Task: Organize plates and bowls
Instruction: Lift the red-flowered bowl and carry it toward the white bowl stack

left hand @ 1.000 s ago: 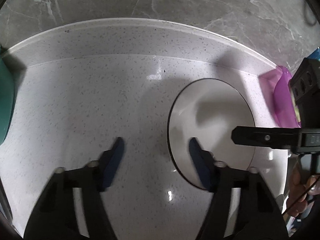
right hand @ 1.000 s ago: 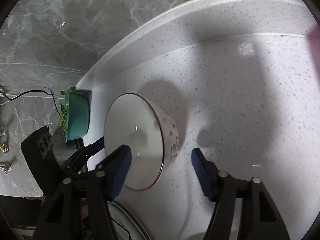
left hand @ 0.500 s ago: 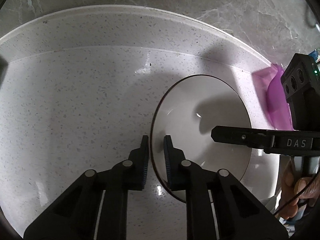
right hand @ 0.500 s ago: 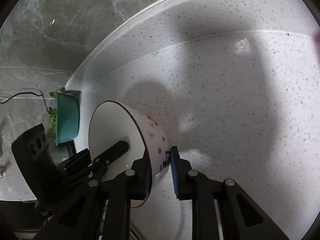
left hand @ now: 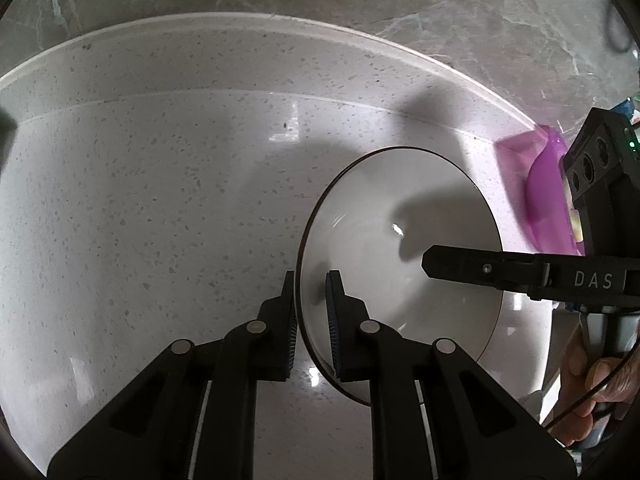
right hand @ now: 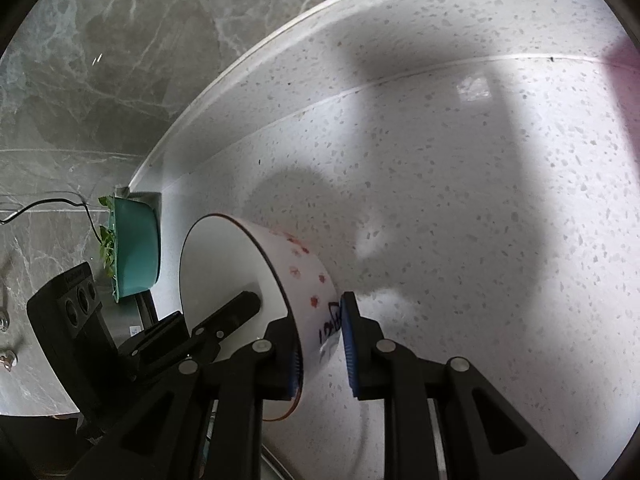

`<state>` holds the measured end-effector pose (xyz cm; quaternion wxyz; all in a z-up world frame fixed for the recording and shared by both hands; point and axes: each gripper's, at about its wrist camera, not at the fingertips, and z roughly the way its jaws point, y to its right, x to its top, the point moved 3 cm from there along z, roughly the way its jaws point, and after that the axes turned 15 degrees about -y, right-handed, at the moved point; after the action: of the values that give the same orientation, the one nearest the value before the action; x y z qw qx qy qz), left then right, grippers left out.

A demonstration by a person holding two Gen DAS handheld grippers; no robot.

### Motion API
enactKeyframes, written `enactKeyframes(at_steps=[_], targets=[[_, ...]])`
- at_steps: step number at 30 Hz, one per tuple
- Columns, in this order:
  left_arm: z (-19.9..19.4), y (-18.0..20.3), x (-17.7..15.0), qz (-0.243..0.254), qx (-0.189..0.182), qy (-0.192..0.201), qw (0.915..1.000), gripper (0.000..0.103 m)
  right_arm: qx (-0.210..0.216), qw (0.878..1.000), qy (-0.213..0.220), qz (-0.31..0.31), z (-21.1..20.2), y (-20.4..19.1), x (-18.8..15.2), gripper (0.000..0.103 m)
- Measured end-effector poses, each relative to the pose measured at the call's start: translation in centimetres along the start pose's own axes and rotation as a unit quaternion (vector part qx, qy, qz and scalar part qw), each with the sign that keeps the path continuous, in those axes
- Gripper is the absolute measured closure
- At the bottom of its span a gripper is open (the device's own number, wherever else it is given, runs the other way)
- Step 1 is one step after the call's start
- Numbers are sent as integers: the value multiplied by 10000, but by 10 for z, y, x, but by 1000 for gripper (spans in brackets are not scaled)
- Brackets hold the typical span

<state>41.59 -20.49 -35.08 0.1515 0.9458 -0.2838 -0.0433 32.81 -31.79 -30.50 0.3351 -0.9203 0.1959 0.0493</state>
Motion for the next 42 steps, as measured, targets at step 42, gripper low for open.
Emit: enactKeyframes(at_steps=[42], targets=[[-17, 170, -189, 1354, -333, -448, 9892, 91, 313, 9974, 381, 528, -70, 62, -208, 78]])
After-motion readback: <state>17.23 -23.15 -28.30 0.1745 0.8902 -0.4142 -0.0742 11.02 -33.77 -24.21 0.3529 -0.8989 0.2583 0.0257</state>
